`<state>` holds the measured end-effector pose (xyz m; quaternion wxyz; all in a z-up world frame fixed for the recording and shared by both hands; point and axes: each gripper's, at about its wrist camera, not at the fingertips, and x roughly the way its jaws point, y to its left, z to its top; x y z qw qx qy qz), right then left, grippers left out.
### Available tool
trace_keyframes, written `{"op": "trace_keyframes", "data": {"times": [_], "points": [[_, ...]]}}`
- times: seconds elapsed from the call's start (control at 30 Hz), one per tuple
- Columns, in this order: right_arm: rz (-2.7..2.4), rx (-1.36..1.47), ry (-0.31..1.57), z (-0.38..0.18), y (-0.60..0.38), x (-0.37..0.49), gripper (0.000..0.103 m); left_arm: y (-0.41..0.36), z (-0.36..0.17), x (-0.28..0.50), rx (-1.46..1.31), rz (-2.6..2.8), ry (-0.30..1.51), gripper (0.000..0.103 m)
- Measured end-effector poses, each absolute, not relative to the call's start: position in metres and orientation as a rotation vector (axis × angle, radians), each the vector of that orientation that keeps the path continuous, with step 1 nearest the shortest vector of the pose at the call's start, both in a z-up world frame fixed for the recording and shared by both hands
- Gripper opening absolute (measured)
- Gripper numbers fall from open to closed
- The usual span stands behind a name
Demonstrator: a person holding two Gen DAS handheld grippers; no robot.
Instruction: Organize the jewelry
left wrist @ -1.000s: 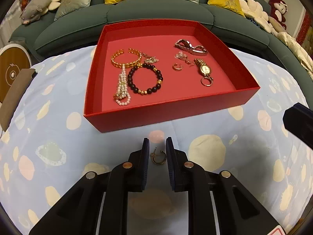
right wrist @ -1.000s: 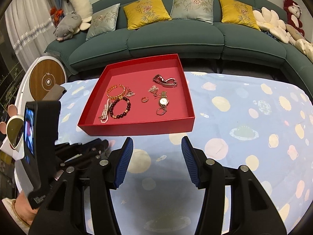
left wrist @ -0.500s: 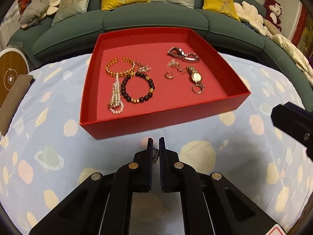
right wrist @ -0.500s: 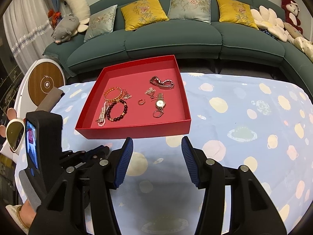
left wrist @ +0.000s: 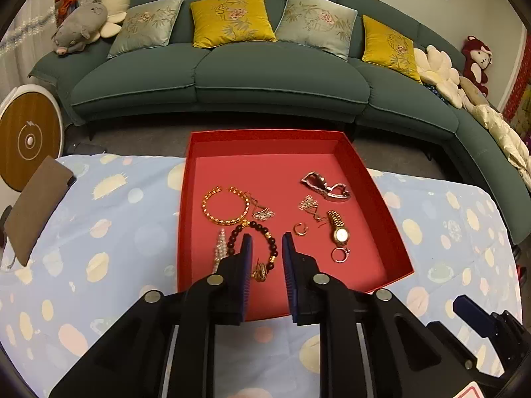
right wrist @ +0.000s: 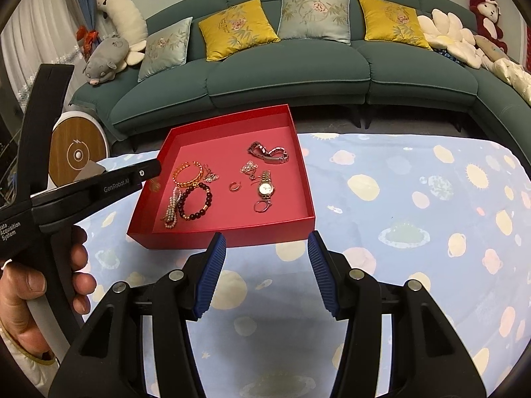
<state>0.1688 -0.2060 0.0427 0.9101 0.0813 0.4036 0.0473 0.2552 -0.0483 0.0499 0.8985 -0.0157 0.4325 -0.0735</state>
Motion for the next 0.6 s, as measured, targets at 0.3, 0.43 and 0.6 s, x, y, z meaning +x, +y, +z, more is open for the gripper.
{"op": "trace_keyframes", "data": {"times": [0.3,0.43,0.6], "points": [[0.139,0.151,0.84,0.041,-0.183,0.172,0.05,-0.032,0.042,0.236,-0.035,-0.1,0.905,0.02],[0.15,0.144,0.844,0.04,-0.175,0.171,0.05,-0.036,0.044,0.226,-0.016,-0.108,0.894,0.02],[0.154,0.136,0.846,0.037,-0.169,0.174,0.05,-0.04,0.044,0.221,-0.005,-0.113,0.888,0.02]]}}
